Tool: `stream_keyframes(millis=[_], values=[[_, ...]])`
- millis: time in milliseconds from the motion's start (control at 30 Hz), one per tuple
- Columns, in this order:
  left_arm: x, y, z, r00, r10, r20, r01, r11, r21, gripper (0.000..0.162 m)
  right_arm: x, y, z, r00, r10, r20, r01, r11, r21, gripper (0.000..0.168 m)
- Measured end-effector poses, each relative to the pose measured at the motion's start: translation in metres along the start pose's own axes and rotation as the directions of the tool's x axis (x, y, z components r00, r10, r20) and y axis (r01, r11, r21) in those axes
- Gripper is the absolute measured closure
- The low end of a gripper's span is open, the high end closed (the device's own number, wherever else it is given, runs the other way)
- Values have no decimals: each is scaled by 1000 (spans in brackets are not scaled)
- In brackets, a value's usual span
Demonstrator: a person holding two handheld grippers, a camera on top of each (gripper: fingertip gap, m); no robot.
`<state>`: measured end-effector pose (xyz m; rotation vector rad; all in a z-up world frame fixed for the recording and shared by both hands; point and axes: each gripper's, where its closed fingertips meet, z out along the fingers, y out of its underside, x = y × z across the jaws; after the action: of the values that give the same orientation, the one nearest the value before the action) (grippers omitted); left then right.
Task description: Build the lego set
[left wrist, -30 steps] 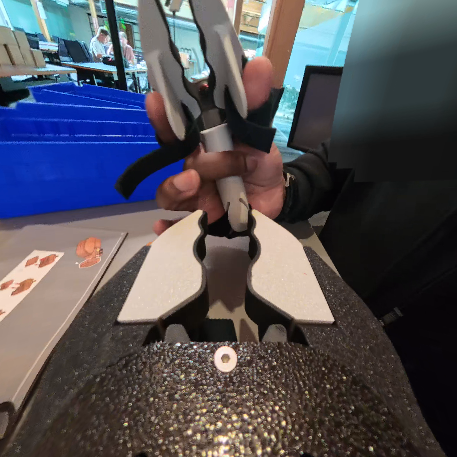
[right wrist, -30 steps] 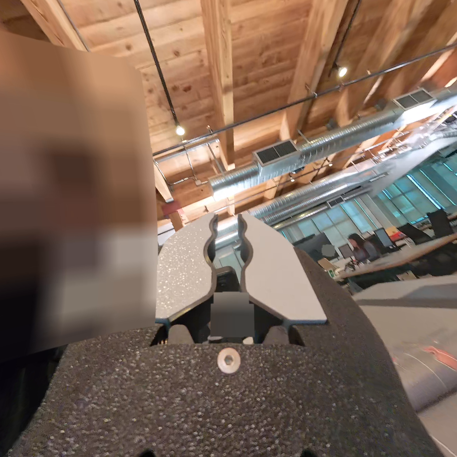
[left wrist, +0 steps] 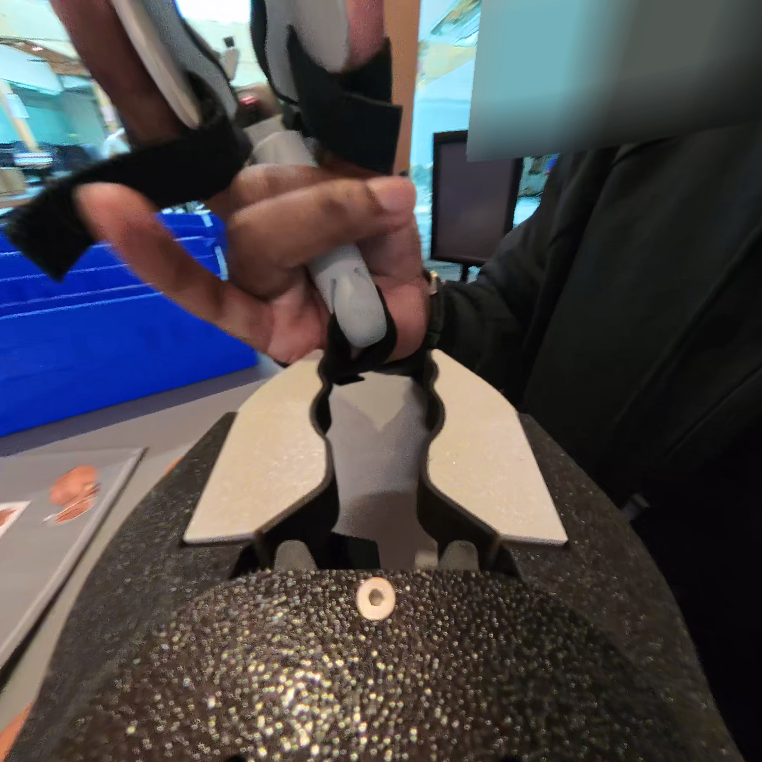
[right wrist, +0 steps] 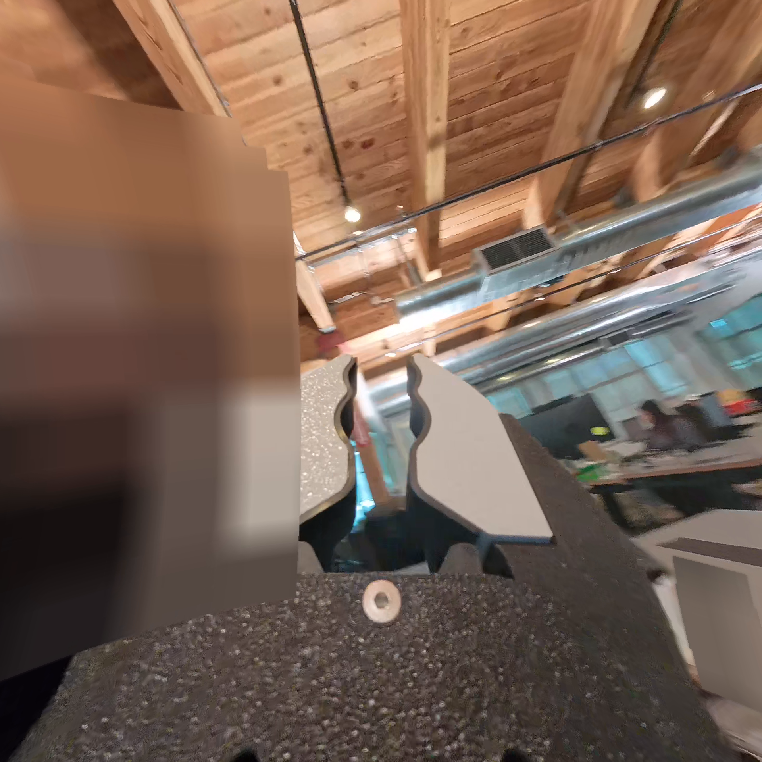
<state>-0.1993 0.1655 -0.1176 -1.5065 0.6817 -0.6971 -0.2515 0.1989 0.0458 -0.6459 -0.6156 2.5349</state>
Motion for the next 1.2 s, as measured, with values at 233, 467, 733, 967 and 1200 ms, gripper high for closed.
stream_keyframes(millis=[233,467,733,967,1200], values=[[-99,50,-92,873,-1,488,172,937,-305,111,26,10,-15,967,-238,-90,208,944,-256,157],[-132,118,-143,737,16,676,461,720,-519,122,72,61,-50,910,-402,-104,263,752,-605,160],[-127,5,-90,840,-348,416,306,937,166,129,89,97,-82,928,-315,-198,88,703,-706,161],[-103,-93,-129,906,-416,-73,255,401,880,143,95,129,-90,883,-422,-205,101,599,-795,164],[-71,-106,-108,948,-298,-112,243,449,860,130,86,167,-107,901,-403,-162,12,397,-918,168]])
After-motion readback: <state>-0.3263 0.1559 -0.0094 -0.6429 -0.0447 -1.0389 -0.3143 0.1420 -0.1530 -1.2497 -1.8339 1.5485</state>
